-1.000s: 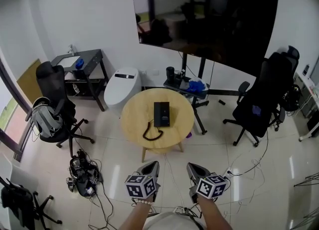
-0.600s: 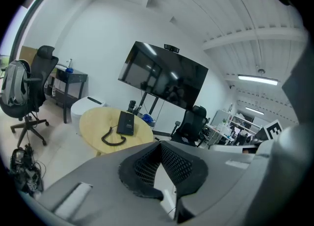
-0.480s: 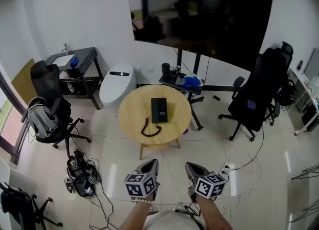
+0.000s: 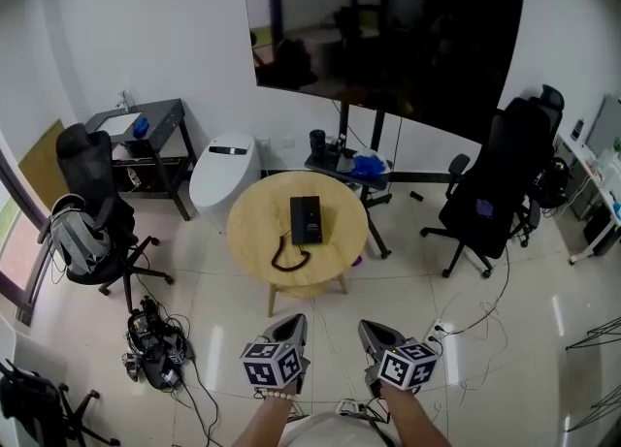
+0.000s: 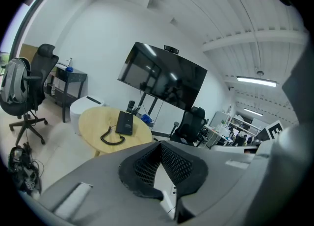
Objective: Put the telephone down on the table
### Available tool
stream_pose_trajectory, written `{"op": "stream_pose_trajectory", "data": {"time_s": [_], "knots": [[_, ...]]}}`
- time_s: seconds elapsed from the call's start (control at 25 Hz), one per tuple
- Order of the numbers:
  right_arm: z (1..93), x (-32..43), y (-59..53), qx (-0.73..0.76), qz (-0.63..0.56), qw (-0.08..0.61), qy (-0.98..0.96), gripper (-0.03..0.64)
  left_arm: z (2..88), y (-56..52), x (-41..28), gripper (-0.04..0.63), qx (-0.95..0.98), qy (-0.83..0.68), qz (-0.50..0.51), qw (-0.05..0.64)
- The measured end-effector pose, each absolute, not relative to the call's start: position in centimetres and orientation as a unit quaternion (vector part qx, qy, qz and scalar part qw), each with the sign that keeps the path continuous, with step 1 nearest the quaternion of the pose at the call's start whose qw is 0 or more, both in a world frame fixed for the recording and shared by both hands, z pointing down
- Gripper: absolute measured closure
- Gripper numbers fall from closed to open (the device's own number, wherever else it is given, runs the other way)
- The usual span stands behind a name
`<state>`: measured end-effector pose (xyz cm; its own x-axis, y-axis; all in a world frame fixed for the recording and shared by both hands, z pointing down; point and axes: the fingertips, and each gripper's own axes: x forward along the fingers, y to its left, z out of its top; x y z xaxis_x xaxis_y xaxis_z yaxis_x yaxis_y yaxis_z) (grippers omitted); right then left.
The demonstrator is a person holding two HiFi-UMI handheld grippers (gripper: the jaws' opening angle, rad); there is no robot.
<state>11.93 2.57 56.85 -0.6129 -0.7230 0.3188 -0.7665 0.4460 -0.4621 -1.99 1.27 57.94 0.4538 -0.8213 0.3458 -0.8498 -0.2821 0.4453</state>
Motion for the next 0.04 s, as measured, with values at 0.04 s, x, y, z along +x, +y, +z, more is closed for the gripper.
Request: {"op": "stream_pose_trajectory", "data": {"time_s": [0.04], "knots": [[56.83, 11.90, 2.61, 0.437, 0.292, 0.038, -0.850, 0.604, 57.94, 1.30, -1.96, 0.594, 0.800, -0.522, 0.024, 0.295]]}}
